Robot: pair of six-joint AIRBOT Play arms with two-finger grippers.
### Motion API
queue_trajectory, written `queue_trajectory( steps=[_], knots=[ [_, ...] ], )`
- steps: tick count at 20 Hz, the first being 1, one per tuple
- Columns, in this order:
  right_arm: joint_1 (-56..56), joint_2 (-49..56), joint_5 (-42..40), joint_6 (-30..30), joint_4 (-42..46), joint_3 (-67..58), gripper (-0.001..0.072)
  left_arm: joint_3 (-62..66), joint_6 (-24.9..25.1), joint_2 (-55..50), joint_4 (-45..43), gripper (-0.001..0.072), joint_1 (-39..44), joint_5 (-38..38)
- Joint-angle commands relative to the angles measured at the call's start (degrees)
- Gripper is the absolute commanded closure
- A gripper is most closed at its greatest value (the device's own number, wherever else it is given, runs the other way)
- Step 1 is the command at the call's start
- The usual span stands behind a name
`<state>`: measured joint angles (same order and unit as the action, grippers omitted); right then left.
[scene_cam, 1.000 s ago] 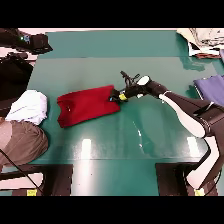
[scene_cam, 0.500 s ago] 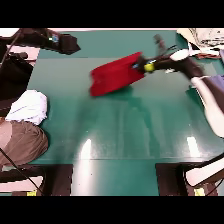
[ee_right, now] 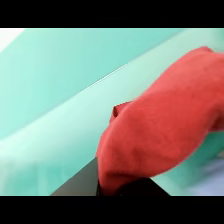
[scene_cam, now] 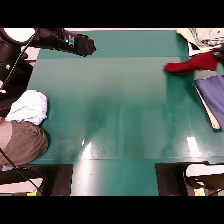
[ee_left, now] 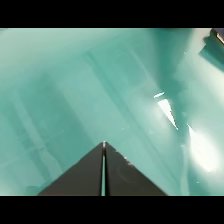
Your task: Fold the shirts.
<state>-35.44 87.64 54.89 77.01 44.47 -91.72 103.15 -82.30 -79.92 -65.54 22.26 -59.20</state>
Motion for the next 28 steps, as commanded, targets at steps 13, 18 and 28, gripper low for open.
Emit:
queue_trajectory(
  steps=[13,18,28],
  knots=[
    [-8.8,1.6,7.6,-4.2,-5.4,-19.6,0.0694,0.0,-1.7,-0.7,0.0,0.0685,0.4,0.1],
    [-11.6,-3.7,11.6,-3.2,-1.1,-15.6,0.0694,0.0,-1.6,-0.7,0.0,0.0685,0.4,-0.3],
    [-24.8,-17.9,12.4,-3.0,14.7,17.4,0.0692,0.0,-1.6,-0.7,0.0,0.0685,0.4,-0.5]
  ],
)
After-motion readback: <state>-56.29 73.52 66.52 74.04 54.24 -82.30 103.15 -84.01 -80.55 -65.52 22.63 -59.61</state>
